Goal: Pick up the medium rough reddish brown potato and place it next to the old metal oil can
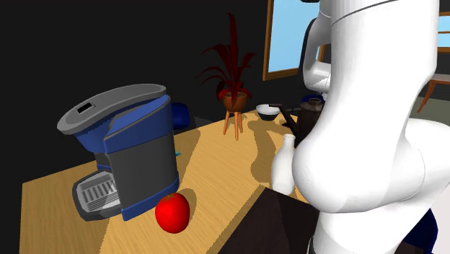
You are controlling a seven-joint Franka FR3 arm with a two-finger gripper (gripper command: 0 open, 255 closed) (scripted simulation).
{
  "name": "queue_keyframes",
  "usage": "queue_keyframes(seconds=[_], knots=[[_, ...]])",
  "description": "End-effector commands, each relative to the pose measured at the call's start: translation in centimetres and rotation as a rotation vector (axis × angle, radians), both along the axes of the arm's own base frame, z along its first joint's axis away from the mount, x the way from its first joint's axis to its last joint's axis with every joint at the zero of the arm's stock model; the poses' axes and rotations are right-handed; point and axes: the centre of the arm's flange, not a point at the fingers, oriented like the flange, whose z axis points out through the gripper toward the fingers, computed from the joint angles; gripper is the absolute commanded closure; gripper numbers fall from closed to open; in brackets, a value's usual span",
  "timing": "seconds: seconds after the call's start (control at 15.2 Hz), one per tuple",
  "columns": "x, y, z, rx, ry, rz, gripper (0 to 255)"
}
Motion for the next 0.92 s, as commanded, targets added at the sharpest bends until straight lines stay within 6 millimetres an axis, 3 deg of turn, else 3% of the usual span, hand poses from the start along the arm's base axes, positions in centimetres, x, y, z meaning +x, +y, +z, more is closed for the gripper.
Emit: queue_keyframes(seconds=[0.0, 0.86], knots=[[-0.1, 0.1, -1.1, 0.0, 0.0, 0.0, 255], [-0.1, 0.1, -8.0, 0.0, 0.0, 0.0, 255]])
